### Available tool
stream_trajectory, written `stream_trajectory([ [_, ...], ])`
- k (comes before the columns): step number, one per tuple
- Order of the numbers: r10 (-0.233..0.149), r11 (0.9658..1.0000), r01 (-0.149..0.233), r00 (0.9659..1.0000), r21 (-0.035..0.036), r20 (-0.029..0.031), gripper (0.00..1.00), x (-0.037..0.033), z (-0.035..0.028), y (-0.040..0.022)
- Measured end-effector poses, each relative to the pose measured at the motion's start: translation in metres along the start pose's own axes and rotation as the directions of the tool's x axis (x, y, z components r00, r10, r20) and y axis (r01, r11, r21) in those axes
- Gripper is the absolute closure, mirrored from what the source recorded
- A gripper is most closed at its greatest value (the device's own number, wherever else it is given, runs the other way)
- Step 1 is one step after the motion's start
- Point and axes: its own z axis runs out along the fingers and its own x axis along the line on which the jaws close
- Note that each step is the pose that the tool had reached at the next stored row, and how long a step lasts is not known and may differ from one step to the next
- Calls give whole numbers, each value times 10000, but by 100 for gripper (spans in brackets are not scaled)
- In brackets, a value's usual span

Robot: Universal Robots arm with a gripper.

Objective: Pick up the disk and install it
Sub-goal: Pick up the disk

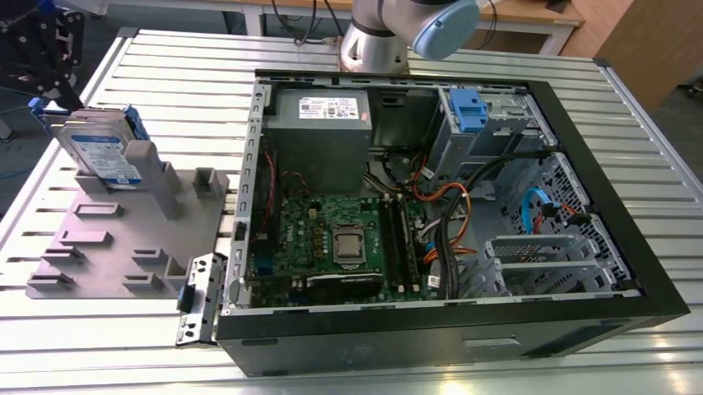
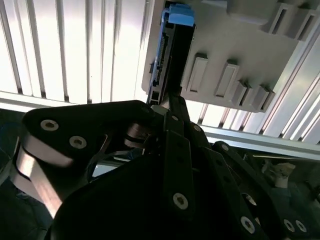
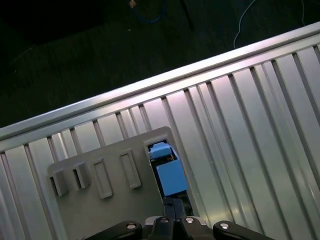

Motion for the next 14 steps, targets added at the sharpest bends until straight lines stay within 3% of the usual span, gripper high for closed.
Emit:
stream_trajectory([
  [6,-847,9964,847,9964,-31,-5,89,0,2,1],
  [10,-1366,9906,1366,9906,-48,5,89,-1,4,0],
  [14,-1830,9831,1830,9831,-20,-5,89,0,8,-1],
])
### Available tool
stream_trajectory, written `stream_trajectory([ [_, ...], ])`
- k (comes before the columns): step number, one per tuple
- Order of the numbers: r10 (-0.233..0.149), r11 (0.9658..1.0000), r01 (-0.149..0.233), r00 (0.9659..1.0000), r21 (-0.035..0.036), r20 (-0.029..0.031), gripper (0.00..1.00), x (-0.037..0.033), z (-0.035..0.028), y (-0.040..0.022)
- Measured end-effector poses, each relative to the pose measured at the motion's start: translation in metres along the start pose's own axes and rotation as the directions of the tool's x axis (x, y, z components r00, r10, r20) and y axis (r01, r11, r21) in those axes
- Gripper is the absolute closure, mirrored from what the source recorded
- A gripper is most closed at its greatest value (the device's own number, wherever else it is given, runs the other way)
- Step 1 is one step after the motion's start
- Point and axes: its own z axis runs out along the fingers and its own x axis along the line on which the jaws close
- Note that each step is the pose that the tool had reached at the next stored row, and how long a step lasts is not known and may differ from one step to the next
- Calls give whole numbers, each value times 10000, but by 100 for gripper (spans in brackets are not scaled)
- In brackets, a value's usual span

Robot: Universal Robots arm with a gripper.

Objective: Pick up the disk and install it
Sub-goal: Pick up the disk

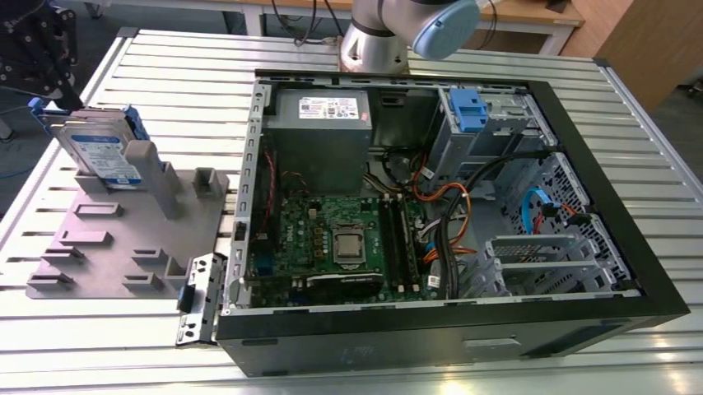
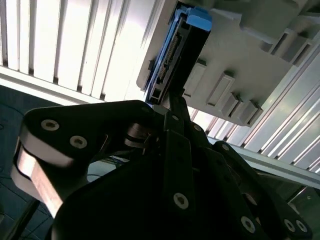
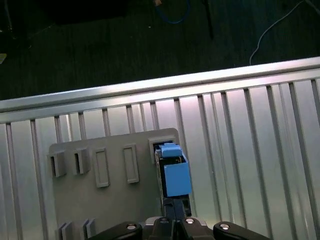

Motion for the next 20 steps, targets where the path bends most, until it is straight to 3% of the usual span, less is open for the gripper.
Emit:
stream_trajectory([
  [3,-212,9998,212,9998,13,-3,89,-2,2,-5],
  [14,-225,9997,225,9997,11,-6,89,-15,21,-101],
  [20,-225,9997,225,9997,13,-4,89,-38,38,-100],
])
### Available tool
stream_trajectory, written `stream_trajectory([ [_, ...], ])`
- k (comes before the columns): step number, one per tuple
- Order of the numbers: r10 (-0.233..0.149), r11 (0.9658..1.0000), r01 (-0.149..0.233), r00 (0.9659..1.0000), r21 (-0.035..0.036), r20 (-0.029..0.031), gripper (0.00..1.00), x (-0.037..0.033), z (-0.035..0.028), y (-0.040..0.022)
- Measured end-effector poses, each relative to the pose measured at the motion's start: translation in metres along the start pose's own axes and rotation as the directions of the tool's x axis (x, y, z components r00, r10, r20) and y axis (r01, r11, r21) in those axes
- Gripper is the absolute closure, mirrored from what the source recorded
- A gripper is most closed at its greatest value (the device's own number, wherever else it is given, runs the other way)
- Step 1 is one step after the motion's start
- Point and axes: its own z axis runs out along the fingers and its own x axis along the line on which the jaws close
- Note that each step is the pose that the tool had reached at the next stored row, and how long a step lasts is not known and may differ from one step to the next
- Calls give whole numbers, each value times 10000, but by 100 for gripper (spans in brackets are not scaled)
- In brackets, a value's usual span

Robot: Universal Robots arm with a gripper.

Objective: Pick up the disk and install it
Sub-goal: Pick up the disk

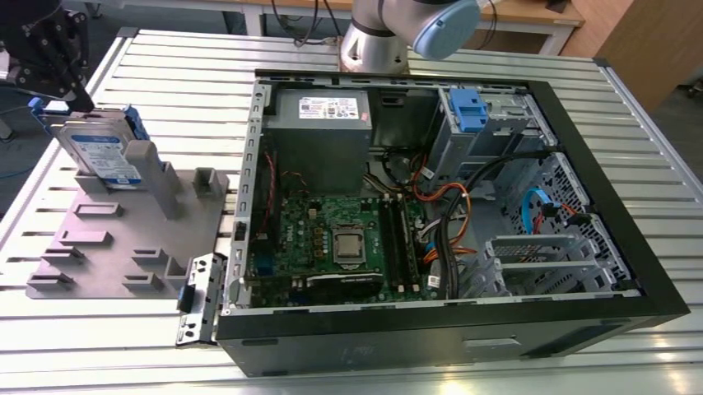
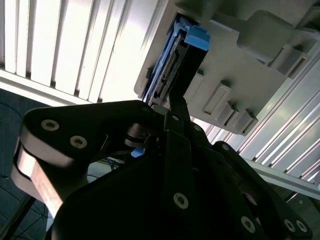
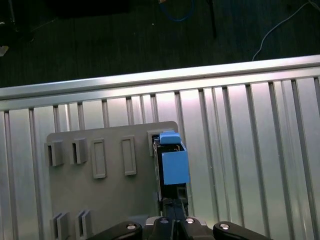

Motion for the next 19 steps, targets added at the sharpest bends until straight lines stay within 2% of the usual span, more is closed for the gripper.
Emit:
stream_trajectory([
  [14,0,10000,0,10000,-1,-2,89,0,2,16],
  [15,0,10000,0,10000,-1,-1,83,0,2,16],
  [16,0,10000,0,10000,-1,-1,83,0,3,16],
  [17,0,10000,0,10000,-1,-1,77,0,2,16],
  [18,0,10000,0,10000,-1,-2,77,0,2,16],
  [19,0,10000,0,10000,-1,-2,71,0,2,16],
])
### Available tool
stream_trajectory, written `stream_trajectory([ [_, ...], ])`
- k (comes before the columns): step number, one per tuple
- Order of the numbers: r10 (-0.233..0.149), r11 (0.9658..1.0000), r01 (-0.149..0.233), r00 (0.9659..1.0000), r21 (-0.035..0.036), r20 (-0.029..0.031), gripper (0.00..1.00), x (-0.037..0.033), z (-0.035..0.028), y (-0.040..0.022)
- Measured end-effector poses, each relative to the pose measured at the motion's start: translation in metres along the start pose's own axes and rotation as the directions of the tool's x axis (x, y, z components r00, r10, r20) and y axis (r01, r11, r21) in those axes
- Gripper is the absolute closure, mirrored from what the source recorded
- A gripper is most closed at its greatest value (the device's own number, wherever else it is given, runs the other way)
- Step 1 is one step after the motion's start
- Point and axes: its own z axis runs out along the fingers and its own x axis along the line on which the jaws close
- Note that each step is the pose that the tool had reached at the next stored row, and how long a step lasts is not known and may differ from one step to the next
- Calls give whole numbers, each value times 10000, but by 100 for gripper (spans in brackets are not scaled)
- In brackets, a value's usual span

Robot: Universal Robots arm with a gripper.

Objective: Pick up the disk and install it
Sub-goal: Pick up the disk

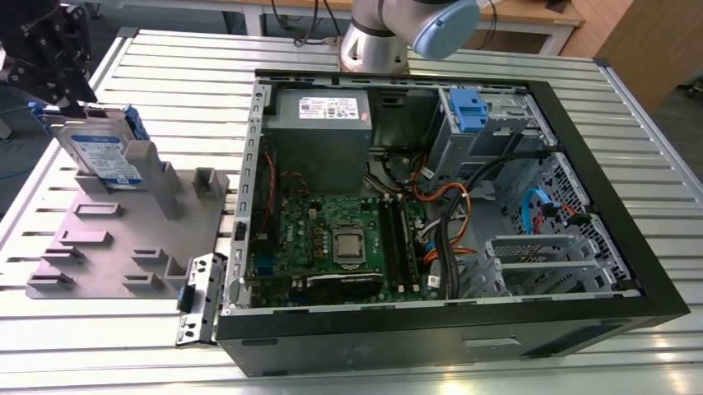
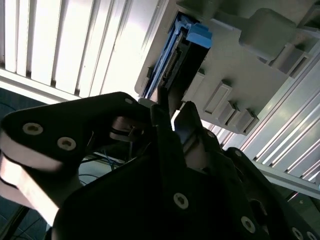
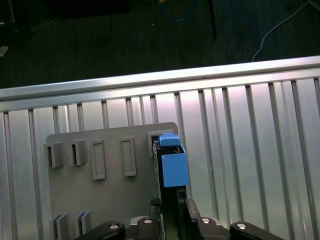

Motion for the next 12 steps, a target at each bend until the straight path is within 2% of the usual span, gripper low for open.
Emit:
stream_trajectory([
  [2,0,10000,0,10000,0,0,59,0,0,0],
  [3,0,10000,0,10000,0,0,59,0,0,0],
  [6,0,10000,0,10000,0,0,47,0,0,1],
  [7,0,10000,0,10000,0,0,47,0,0,1],
  [8,0,10000,0,10000,0,1,41,0,0,1],
  [10,-4,10000,4,10000,12,2,41,0,3,3],
  [12,-34,10000,34,10000,72,8,41,1,14,10],
])
